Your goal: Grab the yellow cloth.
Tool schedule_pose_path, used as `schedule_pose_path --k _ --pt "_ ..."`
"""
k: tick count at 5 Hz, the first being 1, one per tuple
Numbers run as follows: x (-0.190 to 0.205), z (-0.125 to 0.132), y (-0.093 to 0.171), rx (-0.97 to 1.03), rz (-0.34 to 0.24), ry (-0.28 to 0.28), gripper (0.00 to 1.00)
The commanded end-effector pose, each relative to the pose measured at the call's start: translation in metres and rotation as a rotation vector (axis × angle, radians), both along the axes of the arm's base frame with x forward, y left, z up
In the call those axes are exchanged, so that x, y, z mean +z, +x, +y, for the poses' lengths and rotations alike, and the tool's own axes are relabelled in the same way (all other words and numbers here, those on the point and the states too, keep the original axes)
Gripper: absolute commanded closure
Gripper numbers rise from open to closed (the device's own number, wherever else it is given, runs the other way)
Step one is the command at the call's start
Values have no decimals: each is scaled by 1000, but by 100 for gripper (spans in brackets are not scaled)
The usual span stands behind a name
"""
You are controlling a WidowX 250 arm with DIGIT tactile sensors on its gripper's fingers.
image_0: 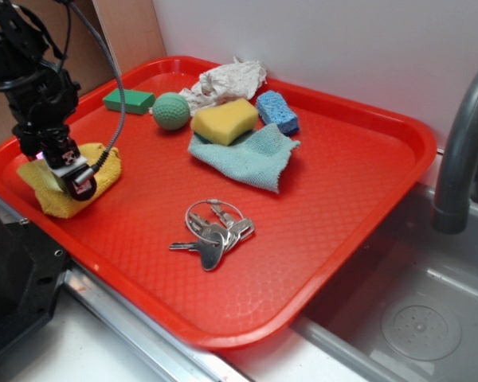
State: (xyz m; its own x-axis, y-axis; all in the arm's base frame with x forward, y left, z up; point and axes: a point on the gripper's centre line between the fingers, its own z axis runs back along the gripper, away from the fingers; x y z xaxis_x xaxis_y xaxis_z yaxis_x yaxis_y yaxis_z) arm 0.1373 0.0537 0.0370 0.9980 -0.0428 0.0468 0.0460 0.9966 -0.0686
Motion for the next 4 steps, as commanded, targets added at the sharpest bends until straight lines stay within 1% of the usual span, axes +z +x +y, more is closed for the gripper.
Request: schedule_pose_path --k 1,2,3,4 --pt "28 -4 46 21 -4 -10 0" --pt "7 -5 36 22 46 -32 0" --pt "-7 -10 16 39 92 -37 0" --pt "-16 -17 9 54 145 -38 0"
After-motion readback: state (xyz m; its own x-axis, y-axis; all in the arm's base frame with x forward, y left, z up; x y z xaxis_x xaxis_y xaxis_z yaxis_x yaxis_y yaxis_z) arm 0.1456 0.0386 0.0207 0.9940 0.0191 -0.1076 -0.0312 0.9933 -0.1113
